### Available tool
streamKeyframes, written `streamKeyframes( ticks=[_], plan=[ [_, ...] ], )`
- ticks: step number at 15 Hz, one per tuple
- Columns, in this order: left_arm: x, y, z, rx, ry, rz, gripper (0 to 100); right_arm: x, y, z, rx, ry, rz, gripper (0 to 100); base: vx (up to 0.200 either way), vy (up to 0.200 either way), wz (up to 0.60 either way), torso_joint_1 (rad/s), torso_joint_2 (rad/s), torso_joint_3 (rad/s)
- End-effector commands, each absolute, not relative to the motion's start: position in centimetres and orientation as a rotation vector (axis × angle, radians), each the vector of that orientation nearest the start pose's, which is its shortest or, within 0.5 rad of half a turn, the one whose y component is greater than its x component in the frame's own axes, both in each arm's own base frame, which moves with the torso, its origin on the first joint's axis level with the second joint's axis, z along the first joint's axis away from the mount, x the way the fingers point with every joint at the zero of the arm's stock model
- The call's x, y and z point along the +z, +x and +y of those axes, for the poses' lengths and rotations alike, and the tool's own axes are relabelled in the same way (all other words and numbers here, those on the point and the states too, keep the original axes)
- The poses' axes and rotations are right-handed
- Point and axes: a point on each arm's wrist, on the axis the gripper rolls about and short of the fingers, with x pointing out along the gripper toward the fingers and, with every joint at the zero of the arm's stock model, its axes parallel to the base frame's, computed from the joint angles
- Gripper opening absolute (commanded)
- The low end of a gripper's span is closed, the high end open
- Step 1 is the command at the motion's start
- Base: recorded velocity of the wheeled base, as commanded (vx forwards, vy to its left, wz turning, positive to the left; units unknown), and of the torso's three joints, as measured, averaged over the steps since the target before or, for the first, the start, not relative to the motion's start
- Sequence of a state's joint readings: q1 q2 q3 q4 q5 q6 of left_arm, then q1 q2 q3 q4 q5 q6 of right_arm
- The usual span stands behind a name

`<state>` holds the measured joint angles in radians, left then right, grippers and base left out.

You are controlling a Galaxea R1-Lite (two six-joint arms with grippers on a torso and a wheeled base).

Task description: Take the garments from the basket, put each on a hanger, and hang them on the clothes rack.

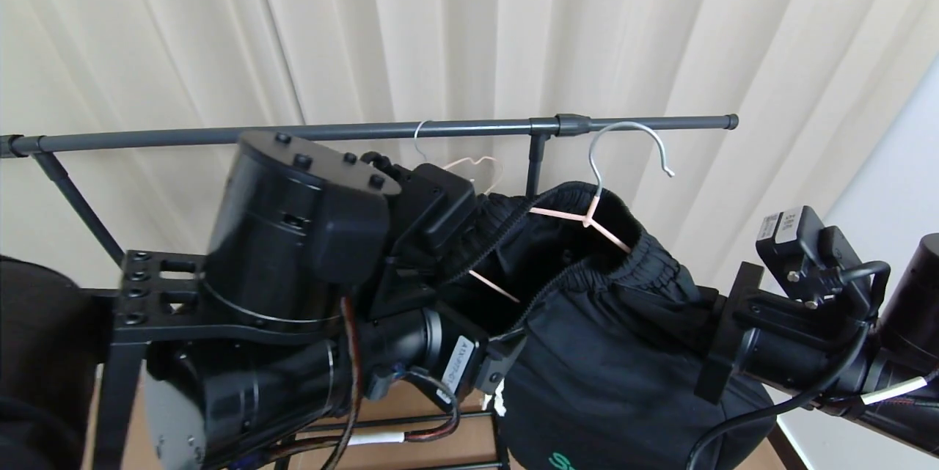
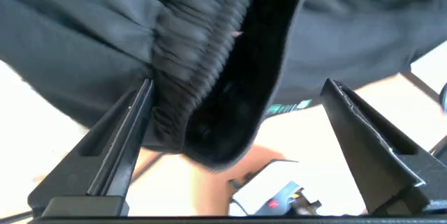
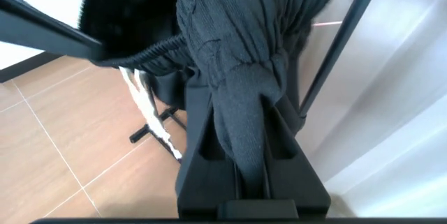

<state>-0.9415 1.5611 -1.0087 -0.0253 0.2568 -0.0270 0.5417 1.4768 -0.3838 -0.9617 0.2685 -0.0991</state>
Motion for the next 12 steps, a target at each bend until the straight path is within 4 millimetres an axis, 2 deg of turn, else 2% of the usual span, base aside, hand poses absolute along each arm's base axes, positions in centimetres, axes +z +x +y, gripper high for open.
streamKeyframes(
  ticks=[1,7,12],
  plan=[
    [23.4,15.3,-19.7,-0.666,0.27,0.403,100,16.4,18.8,11.6,0.813,-0.111,0.097,0,0.0,0.0,0.0,0.0,0.0,0.0],
    [23.5,15.4,-18.5,-0.641,0.27,0.394,100,16.1,19.4,9.9,0.854,-0.096,0.112,0,0.0,0.0,0.0,0.0,0.0,0.0],
    [24.8,17.1,-15.2,-0.643,0.321,0.333,100,15.8,19.6,8.9,0.949,-0.08,0.118,0,0.0,0.0,0.0,0.0,0.0,0.0]
  ],
)
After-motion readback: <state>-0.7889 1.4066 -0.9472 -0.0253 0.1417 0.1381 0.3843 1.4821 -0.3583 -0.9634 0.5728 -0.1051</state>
